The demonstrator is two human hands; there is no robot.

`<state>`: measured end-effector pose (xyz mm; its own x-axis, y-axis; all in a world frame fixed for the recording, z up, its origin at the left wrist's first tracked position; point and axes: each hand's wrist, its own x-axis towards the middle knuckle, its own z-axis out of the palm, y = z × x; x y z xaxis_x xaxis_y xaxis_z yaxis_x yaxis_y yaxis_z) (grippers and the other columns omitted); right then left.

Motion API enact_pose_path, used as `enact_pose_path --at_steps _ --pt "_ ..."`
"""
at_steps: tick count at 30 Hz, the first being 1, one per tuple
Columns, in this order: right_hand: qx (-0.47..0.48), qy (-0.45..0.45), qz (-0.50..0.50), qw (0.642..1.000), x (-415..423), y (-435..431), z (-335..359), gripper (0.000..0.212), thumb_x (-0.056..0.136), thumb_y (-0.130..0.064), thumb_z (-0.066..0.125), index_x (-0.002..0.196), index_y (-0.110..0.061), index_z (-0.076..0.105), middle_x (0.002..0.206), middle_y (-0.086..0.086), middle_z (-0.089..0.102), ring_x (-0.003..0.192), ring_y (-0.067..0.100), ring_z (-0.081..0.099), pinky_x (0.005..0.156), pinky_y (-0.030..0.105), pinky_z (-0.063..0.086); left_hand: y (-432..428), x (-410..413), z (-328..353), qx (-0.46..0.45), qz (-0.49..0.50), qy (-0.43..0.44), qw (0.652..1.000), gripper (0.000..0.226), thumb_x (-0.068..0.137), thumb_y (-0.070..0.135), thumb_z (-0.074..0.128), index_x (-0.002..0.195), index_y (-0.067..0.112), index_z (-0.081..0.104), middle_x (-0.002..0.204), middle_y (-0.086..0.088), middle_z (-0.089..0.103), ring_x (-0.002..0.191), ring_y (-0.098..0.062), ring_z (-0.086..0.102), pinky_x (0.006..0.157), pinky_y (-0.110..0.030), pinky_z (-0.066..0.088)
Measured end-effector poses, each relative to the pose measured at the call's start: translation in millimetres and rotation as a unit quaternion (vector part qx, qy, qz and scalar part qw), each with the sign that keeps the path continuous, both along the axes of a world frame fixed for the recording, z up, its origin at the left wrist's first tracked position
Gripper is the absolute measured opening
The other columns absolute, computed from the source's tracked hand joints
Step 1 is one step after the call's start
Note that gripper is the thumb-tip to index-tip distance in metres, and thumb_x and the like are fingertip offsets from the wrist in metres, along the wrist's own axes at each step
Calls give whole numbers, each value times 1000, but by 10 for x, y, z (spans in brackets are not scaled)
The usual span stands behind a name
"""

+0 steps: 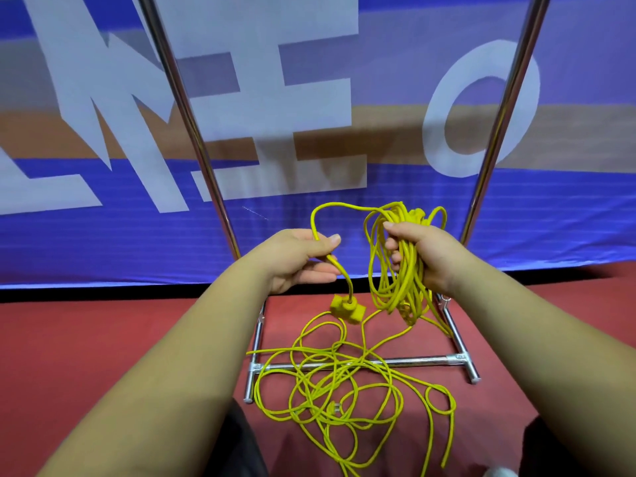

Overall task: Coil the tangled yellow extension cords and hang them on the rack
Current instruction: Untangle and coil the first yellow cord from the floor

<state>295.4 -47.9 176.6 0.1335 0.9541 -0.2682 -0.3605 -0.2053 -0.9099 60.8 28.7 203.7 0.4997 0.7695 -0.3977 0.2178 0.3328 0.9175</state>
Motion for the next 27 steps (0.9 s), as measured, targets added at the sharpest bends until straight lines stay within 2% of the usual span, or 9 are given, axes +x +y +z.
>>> enact_pose_path --at_steps 5,8,13,15,19,21,23,25,27 --pt "-10 -17 5 1000 -66 13 -87 13 99 -24 72 101 -11 75 84 7 74 59 16 63 60 34 55 -66 82 17 -18 40 -30 999 32 94 29 75 104 2 63 85 -16 67 69 -22 76 58 -27 62" --pt "-24 -17 32 999 -102 -8 -124 22 95 -27 76 104 -6 78 87 13 73 70 22 71 68 37 60 -62 132 -3 -96 116 -89 985 26 95 23 74 97 0 64 79 -11 61 55 -14 71 50 -21 58" --pt "-10 9 118 993 -273 -59 -135 31 94 -27 72 122 -13 69 120 21 77 110 37 76 88 47 62 -45 162 -57 -179 195 -163 950 13 102 8 62 94 -2 65 87 -11 59 57 -16 72 49 -23 59" --pt "-24 5 149 989 -323 -83 -128 35 91 -33 71 121 -14 71 115 21 78 102 36 78 90 48 62 -46 150 -72 -183 209 -156 948 12 103 3 58 95 -3 65 88 -14 62 53 -20 73 49 -26 60" --pt "-44 33 165 985 -370 -106 -65 23 88 -29 73 93 -8 76 85 11 73 66 24 71 72 41 61 -3 89 -102 -170 221 -109 954 12 101 -1 59 109 -8 66 91 -17 67 55 -23 74 53 -29 62" --pt "-45 23 157 986 -407 -94 -41 12 92 -23 73 91 -10 73 76 6 66 55 18 62 64 36 59 13 57 -119 -147 199 -46 968 25 100 0 63 122 -10 63 99 -17 69 60 -23 76 54 -29 63" --pt "-60 6 128 990 -435 -66 -42 14 98 -17 70 85 -13 69 68 3 62 51 15 58 57 31 54 27 32 -172 -59 171 108 977 45 95 18 74 131 -3 55 110 -15 69 76 -30 78 69 -38 66" --pt "-77 4 100 992 -440 -25 -67 23 99 -15 68 77 -14 67 65 2 61 49 15 56 53 28 51 31 -5 -215 140 103 370 913 60 92 45 73 135 12 47 123 -14 58 104 -37 70 89 -46 59" --pt "-85 9 76 993 -430 5 -86 25 100 -13 65 75 -14 67 64 2 61 49 14 56 51 26 49 -38 1 -175 339 29 459 821 34 96 36 62 126 21 55 131 -12 48 117 -36 56 93 -44 52"
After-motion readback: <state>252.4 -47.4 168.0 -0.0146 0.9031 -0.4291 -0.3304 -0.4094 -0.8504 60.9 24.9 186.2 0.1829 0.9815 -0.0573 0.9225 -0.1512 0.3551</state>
